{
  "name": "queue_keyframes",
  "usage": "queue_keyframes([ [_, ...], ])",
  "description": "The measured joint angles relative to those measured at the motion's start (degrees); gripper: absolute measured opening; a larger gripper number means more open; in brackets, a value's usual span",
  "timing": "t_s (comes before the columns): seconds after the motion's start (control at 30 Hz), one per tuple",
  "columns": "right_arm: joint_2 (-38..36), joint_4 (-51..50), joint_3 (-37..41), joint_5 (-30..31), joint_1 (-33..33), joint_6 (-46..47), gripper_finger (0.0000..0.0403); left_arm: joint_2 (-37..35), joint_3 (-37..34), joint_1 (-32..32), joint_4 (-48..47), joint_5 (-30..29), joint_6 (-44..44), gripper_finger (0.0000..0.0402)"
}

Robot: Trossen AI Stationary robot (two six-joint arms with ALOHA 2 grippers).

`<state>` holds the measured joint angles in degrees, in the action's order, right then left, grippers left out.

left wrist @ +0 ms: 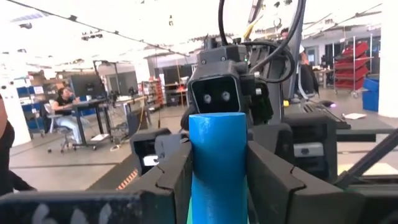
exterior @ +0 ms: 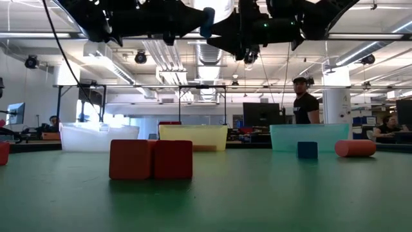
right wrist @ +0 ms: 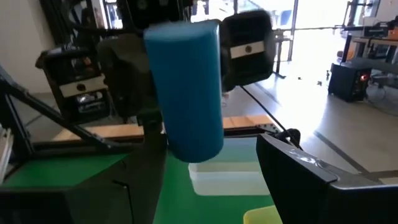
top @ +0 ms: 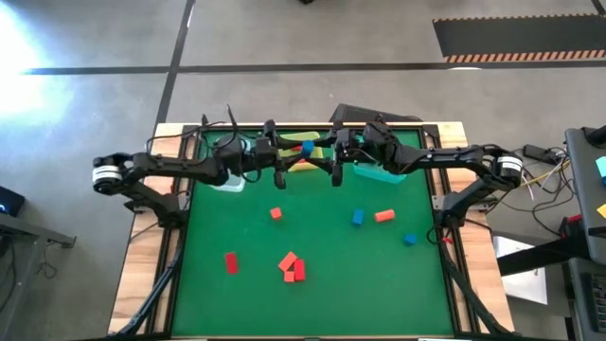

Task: Sort & place blocks by color
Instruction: Put the blue block into the blue bin

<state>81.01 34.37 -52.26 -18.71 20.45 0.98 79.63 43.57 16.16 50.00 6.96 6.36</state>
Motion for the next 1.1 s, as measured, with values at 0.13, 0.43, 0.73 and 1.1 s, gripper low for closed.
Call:
queue_keyframes([
  [0.13,-0.06,-0.21,-0.14,0.29,-0.09,-0.80,0.0237,1.89,0.29,0.02,1.20,-0.17,-0.02,0.0109],
  [0.43,-0.22,-0.18,-0.43,0.31,-0.17,-3.44,0.0223,4.33,0.33,0.02,3.82,0.02,-1.71,0.0109],
  [0.73,-0.22,-0.70,-0.56,0.05,-0.22,-4.05,0.0118,4.18,0.33,-0.02,3.53,-0.18,-2.03,0.0142],
  [1.1,-1.72,-11.34,-0.67,1.91,0.18,-3.83,0.0118,3.83,-0.09,-0.04,0.44,0.03,-3.20,0.0179],
])
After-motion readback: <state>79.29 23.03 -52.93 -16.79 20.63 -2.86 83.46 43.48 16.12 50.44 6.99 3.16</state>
